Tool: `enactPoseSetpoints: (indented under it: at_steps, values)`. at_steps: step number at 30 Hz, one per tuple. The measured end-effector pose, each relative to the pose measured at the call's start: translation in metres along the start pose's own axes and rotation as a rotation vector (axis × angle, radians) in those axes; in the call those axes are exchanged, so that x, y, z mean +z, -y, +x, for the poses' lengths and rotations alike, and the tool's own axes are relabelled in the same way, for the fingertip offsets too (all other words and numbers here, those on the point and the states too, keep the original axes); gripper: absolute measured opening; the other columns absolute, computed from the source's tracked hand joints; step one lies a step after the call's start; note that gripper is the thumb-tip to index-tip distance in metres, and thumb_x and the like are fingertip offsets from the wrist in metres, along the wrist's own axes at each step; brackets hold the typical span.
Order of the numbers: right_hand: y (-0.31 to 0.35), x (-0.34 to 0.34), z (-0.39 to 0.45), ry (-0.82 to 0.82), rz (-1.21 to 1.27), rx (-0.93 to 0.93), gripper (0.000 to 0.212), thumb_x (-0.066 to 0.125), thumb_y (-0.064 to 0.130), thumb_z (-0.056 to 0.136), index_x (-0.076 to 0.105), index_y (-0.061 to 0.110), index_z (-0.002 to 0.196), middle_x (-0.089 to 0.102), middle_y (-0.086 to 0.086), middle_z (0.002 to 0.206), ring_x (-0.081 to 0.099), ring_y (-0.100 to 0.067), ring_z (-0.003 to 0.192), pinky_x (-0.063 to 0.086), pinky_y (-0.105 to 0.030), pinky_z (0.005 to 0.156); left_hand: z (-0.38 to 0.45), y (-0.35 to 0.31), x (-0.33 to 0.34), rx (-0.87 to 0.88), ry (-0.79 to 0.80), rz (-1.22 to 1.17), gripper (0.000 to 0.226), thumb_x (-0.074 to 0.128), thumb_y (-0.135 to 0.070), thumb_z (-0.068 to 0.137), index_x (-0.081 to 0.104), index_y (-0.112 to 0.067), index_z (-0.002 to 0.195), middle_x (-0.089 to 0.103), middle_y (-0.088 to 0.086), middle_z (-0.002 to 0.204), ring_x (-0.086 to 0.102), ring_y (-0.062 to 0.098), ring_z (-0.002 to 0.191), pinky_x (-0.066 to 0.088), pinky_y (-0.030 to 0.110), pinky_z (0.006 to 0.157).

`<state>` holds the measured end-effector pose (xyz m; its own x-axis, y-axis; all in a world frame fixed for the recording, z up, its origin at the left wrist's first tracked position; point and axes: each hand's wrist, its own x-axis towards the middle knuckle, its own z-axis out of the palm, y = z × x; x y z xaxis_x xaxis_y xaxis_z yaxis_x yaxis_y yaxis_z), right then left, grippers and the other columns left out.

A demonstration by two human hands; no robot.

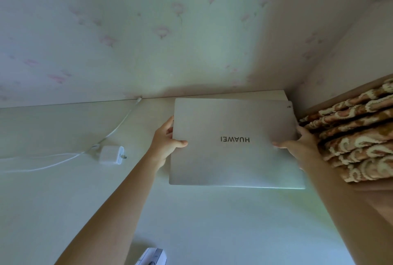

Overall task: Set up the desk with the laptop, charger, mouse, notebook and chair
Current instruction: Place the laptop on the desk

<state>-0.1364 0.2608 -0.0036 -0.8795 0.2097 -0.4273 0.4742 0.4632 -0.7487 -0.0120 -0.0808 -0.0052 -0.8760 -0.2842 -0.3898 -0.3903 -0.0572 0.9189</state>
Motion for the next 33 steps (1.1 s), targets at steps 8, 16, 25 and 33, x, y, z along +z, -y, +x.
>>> enactPoseSetpoints:
  at_steps: [8, 16, 25, 33]
  values:
    - [0.014, 0.013, -0.052, 0.03, -0.1, -0.106, 0.082, 0.088, 0.003, 0.054, 0.052, 0.009, 0.127, 0.058, -0.009, 0.122, 0.054, -0.03, 0.108, 0.047, -0.04, 0.094, -0.046, 0.001, -0.034, 0.023, -0.118, -0.016, 0.076, 0.073, 0.017, 0.064, 0.062, -0.036, 0.117, 0.072, -0.01, 0.109, 0.066, 0.01, 0.101, 0.052, 0.019, 0.081]
    - [0.027, 0.036, -0.118, 0.097, -0.051, -0.191, 0.079, 0.088, -0.002, 0.052, 0.054, 0.006, 0.123, 0.059, -0.009, 0.114, 0.056, -0.026, 0.099, 0.047, -0.034, 0.085, -0.106, -0.002, -0.084, 0.034, -0.225, -0.041, 0.085, 0.073, 0.02, 0.065, 0.054, -0.025, 0.134, 0.066, -0.005, 0.119, 0.062, 0.017, 0.11, 0.051, 0.029, 0.092]
    - [0.037, 0.096, -0.201, 0.112, -0.034, -0.188, 0.072, 0.085, -0.008, 0.051, 0.057, 0.005, 0.116, 0.059, -0.025, 0.117, 0.06, -0.036, 0.101, 0.051, -0.044, 0.089, -0.168, 0.007, -0.176, -0.009, -0.293, -0.061, 0.095, 0.075, 0.019, 0.065, 0.039, -0.016, 0.145, 0.06, -0.001, 0.119, 0.061, 0.014, 0.101, 0.05, 0.016, 0.072]
    - [0.025, 0.177, -0.291, 0.18, 0.0, -0.149, 0.086, 0.085, -0.01, 0.052, 0.051, 0.007, 0.13, 0.056, -0.026, 0.122, 0.059, -0.034, 0.1, 0.051, -0.041, 0.085, -0.226, 0.034, -0.279, -0.055, -0.347, -0.015, 0.096, 0.077, 0.016, 0.066, 0.036, -0.015, 0.147, 0.054, 0.004, 0.136, 0.054, 0.02, 0.118, 0.046, 0.035, 0.099]
